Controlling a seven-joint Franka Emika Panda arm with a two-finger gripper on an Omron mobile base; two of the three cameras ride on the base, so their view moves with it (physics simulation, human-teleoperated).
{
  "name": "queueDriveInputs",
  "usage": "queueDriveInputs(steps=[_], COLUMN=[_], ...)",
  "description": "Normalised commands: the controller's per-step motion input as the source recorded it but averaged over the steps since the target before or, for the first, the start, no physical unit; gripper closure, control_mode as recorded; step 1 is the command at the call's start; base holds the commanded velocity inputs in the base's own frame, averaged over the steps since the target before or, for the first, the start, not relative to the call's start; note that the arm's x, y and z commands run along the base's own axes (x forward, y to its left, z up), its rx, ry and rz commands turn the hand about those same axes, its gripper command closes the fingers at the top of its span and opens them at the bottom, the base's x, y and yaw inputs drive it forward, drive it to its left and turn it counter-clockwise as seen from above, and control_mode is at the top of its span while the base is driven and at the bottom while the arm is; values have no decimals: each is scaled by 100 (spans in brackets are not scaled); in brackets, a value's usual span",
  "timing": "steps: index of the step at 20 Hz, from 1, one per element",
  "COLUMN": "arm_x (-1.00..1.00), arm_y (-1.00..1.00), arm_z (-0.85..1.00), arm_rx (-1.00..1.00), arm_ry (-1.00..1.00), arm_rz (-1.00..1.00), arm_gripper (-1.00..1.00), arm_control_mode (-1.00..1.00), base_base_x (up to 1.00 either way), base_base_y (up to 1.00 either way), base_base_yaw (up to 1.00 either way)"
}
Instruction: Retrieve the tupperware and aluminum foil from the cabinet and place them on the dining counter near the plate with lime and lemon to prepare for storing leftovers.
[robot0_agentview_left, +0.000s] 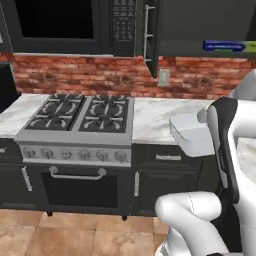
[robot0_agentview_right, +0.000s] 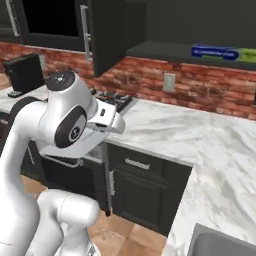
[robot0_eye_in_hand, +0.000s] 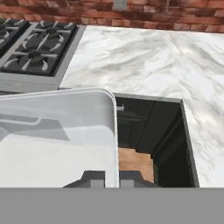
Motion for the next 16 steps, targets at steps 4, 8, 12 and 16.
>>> queueDriveInputs(steps=[4,8,12,16], arm_x=[0,0,0,0], arm_y=[0,0,0,0], arm_z=[0,0,0,0], arm_rx=[0,0,0,0], arm_ry=[0,0,0,0], arm_rz=[0,0,0,0], arm_gripper=[100,100,100,100], arm_control_mode=[100,100,100,100], base_base_x=[-32,12,23,38], base_base_y=[42,28,7,1], base_base_yaw=[81,86,89,87])
